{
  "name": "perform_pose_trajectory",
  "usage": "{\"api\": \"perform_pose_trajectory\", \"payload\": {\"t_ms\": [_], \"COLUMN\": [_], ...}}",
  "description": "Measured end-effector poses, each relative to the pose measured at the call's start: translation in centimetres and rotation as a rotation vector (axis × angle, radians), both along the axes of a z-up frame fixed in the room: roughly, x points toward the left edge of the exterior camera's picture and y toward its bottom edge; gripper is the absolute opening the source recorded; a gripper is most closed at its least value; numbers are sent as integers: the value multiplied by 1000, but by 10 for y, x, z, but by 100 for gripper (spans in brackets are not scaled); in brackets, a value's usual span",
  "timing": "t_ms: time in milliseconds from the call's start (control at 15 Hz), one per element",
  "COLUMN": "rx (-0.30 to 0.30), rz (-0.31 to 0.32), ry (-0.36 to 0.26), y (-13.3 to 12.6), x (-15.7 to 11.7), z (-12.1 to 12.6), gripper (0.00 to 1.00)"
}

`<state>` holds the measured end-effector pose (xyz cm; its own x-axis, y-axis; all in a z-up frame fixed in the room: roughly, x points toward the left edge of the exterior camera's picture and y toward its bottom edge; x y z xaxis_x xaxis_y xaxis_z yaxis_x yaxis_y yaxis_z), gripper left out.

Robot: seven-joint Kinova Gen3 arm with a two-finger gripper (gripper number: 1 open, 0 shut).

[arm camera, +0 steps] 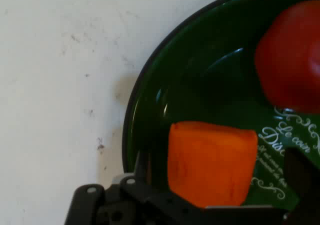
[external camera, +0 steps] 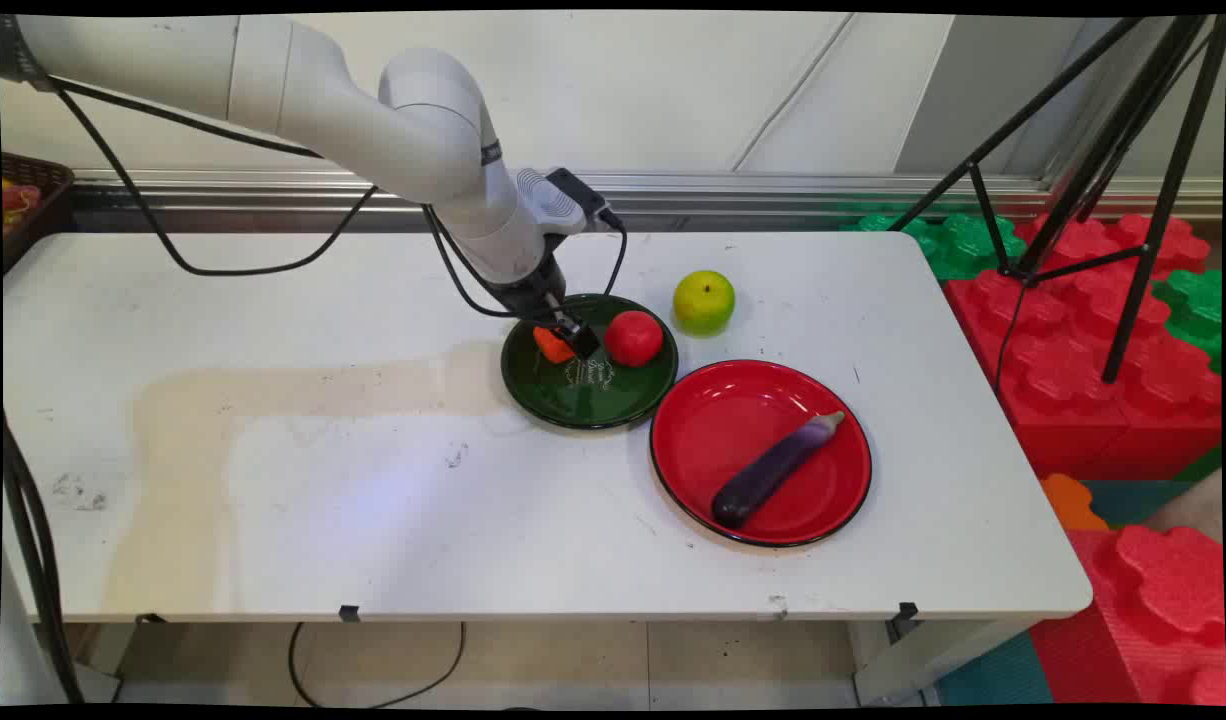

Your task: Pick up the eggplant from the red plate

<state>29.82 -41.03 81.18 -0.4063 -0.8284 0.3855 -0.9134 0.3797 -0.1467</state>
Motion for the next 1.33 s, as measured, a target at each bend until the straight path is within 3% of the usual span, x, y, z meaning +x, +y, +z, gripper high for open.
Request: {"api": "perform_pose_trajectory", "payload": {"t_ms": [267, 600, 1067, 1333], "rx": [-24, -93, -216, -251], "rz": [-45, -116, -278, -350], "ry": [-19, -42, -26, 9], "y": [-1, 6, 42, 68], "x": [-1, 4, 16, 18], "z": [5, 29, 85, 109], "gripper": [100, 100, 100, 100]}}
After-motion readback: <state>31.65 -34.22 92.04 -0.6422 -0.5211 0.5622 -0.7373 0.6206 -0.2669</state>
